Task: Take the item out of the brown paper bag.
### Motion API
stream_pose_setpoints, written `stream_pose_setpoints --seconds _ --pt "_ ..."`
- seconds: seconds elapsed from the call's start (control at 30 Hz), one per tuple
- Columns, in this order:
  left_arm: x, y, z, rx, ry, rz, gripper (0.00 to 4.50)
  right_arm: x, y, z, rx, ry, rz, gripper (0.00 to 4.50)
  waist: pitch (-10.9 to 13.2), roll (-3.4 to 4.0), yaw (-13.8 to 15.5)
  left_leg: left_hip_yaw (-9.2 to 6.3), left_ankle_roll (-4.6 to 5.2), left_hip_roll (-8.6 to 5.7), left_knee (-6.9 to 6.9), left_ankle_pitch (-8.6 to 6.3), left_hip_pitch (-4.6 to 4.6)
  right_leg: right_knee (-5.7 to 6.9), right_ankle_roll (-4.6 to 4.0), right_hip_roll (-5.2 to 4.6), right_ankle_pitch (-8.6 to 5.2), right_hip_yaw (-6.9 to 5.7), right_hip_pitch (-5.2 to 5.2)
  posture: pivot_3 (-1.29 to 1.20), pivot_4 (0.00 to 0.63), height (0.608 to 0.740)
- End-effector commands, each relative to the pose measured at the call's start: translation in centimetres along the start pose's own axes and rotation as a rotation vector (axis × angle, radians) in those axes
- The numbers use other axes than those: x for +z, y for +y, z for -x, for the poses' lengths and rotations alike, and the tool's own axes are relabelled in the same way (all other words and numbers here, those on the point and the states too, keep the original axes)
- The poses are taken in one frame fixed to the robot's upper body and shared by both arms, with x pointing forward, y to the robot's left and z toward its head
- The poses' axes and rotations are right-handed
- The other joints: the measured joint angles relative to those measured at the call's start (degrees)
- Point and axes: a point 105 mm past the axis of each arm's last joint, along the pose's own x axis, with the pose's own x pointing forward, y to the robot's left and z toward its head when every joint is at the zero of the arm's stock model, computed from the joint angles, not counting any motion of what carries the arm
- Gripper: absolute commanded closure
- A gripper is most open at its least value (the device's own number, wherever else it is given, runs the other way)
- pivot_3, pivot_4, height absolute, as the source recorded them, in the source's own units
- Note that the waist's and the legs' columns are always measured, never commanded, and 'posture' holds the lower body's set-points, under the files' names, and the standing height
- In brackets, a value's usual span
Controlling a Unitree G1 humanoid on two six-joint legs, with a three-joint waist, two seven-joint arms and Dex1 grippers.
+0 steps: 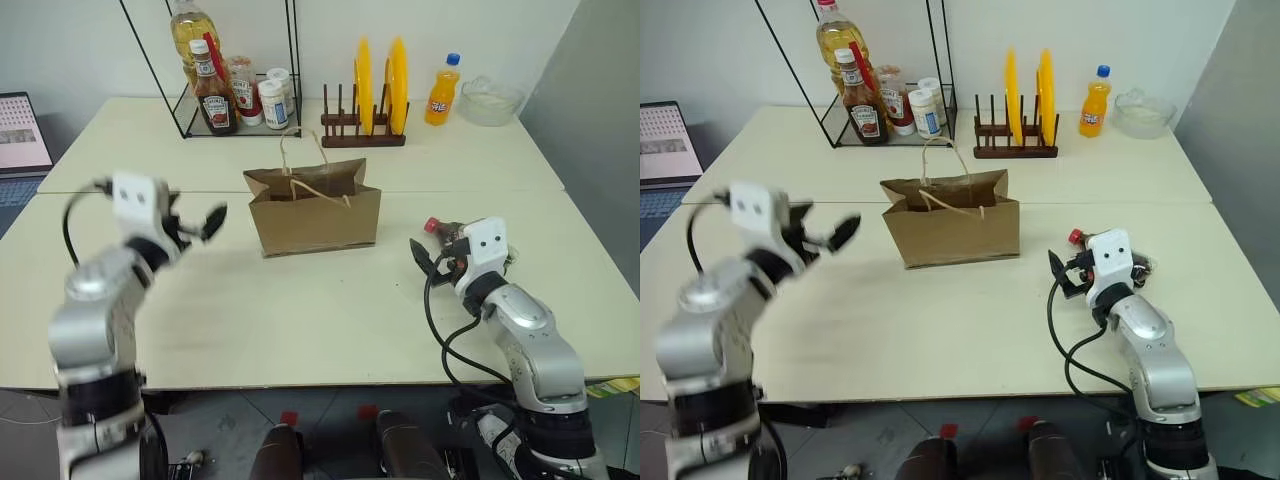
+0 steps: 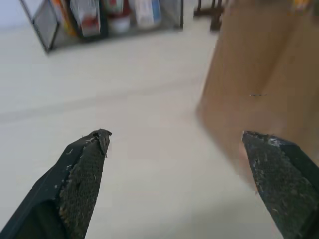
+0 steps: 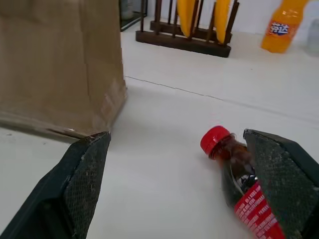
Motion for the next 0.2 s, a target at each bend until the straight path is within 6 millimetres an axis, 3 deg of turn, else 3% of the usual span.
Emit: stream_pose_setpoints --seconds 0.03,0.2 --pt "-1.0 -1.9 1.9 0.024 -0.025 -0.036 0.01 0.6 -0.1 0.8 -0.053 -0.041 0.014 0.00 -0.01 -0.03 0.37 0.00 0.00 -0.01 0.00 0.00 0.00 0.00 0.00 -0.01 0.00 -0.01 0.02 0.00 0.150 0.740" --pt "-4.6 -5.0 3.2 -0.005 0.041 0.016 0.01 -1.4 1.2 2.1 -0.046 0.015 -0.029 0.00 -0.03 -0.05 1.42 0.01 0.01 -0.02 -0.01 0.00 0.01 -0.05 0.00 0.00 0.00 -0.02 0.05 0.00 0.150 0.740"
